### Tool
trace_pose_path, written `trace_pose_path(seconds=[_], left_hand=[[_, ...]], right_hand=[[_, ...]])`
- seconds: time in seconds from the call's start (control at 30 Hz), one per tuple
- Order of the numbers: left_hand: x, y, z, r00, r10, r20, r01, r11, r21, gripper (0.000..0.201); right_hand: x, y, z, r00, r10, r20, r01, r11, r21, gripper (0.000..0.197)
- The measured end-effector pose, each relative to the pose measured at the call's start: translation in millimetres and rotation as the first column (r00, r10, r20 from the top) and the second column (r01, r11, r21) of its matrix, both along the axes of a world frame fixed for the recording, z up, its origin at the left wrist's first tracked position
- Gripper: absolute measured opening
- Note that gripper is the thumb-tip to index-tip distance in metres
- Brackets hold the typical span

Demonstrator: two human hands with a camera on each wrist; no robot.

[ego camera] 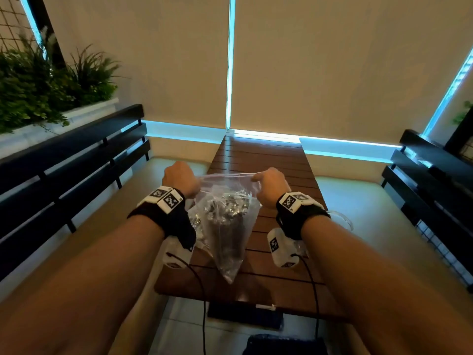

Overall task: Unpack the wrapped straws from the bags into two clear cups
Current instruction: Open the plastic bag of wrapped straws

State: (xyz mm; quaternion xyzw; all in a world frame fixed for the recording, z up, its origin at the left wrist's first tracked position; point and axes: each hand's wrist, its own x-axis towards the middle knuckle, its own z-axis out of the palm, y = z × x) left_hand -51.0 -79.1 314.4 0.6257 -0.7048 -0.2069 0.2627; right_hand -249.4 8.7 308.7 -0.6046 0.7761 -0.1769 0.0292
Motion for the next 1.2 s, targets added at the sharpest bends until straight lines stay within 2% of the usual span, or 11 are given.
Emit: trace_pose_path(seconds=[0.13, 0.23, 0.33, 0.4, 0.47, 0.57, 0.67, 0.77, 0.9, 1.03, 1.2], left_hand=[[-7.4, 19.4, 3.2, 0.971, -0.048, -0.233, 0.108, 0.962, 0.252, 0.057], [-22.9, 38.8, 3.4, 0.955, -0.254, -0.154, 0.296, 0.858, 0.42, 0.033], [-18.6, 34.2, 8.0, 0.961, -0.253, -0.109, 0.274, 0.919, 0.284, 0.022], [-11.0, 26.9, 12.8, 0.94, -0.183, -0.289, 0.253, 0.94, 0.227, 0.019], [-11.2, 22.6, 16.1, 0.893, -0.146, -0.427, 0.252, 0.946, 0.203, 0.022], [-22.7, 24.9, 15.9, 0.843, -0.163, -0.512, 0.285, 0.944, 0.169, 0.013], [-35.6, 29.4, 13.0, 0.831, -0.197, -0.521, 0.302, 0.945, 0.124, 0.01], [-38.2, 32.1, 11.1, 0.853, -0.251, -0.457, 0.315, 0.947, 0.067, 0.014], [-27.9, 28.3, 6.2, 0.875, -0.283, -0.393, 0.333, 0.941, 0.063, 0.017], [-16.8, 28.7, 0.8, 0.867, -0.325, -0.378, 0.382, 0.92, 0.085, 0.023], [-5.5, 35.3, -3.5, 0.852, -0.391, -0.349, 0.485, 0.841, 0.239, 0.024]], right_hand=[[3.3, -0.5, -0.8, 0.996, 0.014, 0.087, -0.007, 0.997, -0.078, 0.048], [12.9, -5.0, -7.9, 0.995, 0.068, 0.074, -0.063, 0.995, -0.073, 0.052], [-0.7, -0.3, -12.2, 0.994, -0.042, 0.097, 0.048, 0.997, -0.058, 0.052], [-19.3, 9.5, -11.2, 0.98, -0.175, 0.091, 0.178, 0.984, -0.02, 0.038], [-26.2, 19.1, -5.4, 0.967, -0.249, -0.047, 0.246, 0.967, -0.065, 0.026], [-8.0, 18.7, 4.5, 0.958, -0.089, -0.274, 0.006, 0.957, -0.289, 0.011], [14.6, 9.4, 9.9, 0.967, 0.219, -0.129, -0.223, 0.974, -0.023, 0.011], [17.1, -0.3, -3.9, 0.971, 0.234, -0.054, -0.209, 0.935, 0.285, 0.023], [13.1, -6.6, -26.8, 0.984, 0.167, -0.057, -0.14, 0.934, 0.33, 0.019], [14.6, -12.1, -34.3, 0.972, 0.216, -0.096, -0.17, 0.921, 0.349, 0.048], [23.0, -20.1, -37.1, 0.971, 0.23, -0.064, -0.187, 0.9, 0.393, 0.057]])
